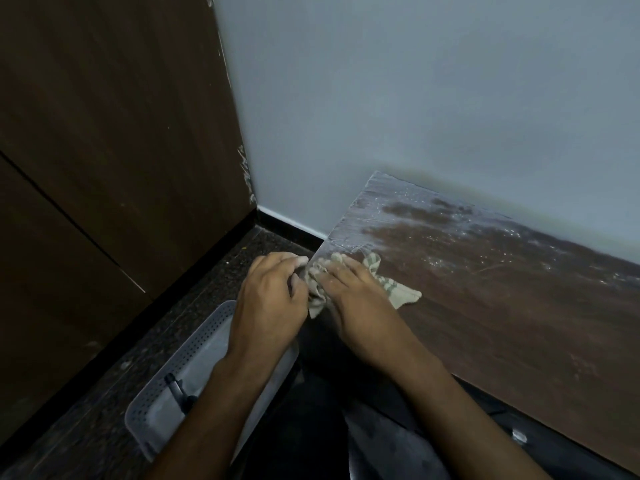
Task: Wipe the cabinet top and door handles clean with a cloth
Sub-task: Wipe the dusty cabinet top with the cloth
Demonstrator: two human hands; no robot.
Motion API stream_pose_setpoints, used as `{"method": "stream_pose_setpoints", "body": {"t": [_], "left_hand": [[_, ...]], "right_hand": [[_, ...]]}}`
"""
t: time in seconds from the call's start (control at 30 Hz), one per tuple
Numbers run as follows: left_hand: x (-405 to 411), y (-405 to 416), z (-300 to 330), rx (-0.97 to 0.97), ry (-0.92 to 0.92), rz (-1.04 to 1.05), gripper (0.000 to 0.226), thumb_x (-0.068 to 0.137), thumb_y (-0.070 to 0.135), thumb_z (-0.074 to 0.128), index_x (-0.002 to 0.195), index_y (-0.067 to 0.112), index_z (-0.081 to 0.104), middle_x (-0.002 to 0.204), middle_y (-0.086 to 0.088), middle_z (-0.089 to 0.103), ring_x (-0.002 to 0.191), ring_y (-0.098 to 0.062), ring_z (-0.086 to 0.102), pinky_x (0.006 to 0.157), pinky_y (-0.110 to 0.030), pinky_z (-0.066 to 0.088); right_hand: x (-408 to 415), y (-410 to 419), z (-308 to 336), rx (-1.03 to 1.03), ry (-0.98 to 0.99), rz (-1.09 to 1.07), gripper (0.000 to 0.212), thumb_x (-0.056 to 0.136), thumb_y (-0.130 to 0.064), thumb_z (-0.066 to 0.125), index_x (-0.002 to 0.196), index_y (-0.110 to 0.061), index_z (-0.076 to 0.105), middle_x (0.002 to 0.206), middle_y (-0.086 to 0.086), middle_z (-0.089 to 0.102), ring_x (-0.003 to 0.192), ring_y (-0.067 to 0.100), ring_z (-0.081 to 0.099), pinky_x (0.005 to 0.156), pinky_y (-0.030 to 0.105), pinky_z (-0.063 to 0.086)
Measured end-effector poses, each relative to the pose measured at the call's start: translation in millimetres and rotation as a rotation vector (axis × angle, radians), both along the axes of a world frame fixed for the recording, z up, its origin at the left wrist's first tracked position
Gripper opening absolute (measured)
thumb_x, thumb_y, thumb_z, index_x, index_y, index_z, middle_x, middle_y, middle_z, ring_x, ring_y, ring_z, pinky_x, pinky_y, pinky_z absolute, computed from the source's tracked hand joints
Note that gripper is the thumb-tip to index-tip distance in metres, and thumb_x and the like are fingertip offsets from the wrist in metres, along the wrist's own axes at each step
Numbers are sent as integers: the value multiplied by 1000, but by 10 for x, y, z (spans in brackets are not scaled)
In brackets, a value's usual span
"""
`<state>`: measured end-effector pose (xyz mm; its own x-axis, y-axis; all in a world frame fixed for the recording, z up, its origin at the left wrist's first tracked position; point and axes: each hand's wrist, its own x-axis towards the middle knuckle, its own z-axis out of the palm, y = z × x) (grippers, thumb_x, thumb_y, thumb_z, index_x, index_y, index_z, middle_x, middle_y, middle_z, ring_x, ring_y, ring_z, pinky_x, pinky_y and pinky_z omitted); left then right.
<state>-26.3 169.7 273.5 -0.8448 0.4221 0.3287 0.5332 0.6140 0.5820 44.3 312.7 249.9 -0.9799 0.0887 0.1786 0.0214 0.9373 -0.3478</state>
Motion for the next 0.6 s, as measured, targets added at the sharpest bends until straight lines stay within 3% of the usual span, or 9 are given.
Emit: {"method": "stream_pose_setpoints", "body": {"t": [0.07, 0.2, 0.33, 0.43, 0.5, 0.6], "left_hand": [[-11, -10, -9, -6, -9, 10, 33, 86, 3, 57, 115, 9, 70, 116, -2, 68, 110, -18, 57, 98, -20, 38], [-37, -34, -21, 44, -51, 35, 34, 88, 3, 55, 118, 11, 69, 118, -1, 67, 112, -17, 57, 101, -23, 41], [-67, -62, -39, 79, -93, 25, 32, 91, 4, 53, 117, 12, 69, 118, 1, 66, 113, -15, 57, 101, -30, 46], [-70, -36, -50, 71, -113, 32, 31, 91, 9, 53, 118, 12, 68, 118, 0, 66, 113, -16, 58, 100, -34, 48], [-82, -8, -41, 97, -136, 54, 29, 92, 12, 54, 117, 14, 69, 115, 2, 65, 109, -13, 59, 98, -29, 48], [-114, 34, -30, 125, -168, 40, 27, 93, 12, 56, 116, 16, 70, 112, 5, 65, 100, -4, 59, 89, -10, 42]], "right_hand": [[-212, -88, 4, 11, -26, -37, 47, 96, -16, 48, 143, -15, 51, 148, 7, 50, 141, 33, 38, 112, 53, 38], [-62, -217, 30, 26, -33, 92, 50, 101, -31, 31, 145, -17, 49, 153, 5, 46, 146, 29, 34, 120, 49, 30], [-73, -4, 130, 3, -17, 48, 45, 102, -18, 50, 147, -16, 47, 155, 7, 45, 146, 28, 33, 121, 48, 30], [-304, -97, 121, 16, -34, -27, 45, 100, -15, 49, 145, -12, 48, 153, 9, 46, 143, 32, 35, 115, 51, 35], [-218, -158, 103, 9, -32, 33, 46, 101, -20, 45, 146, -12, 47, 154, 10, 44, 146, 32, 32, 118, 51, 32], [-37, 66, 121, 17, -10, 92, 43, 103, -22, 48, 146, -17, 49, 153, 7, 47, 145, 26, 35, 124, 43, 25]]}}
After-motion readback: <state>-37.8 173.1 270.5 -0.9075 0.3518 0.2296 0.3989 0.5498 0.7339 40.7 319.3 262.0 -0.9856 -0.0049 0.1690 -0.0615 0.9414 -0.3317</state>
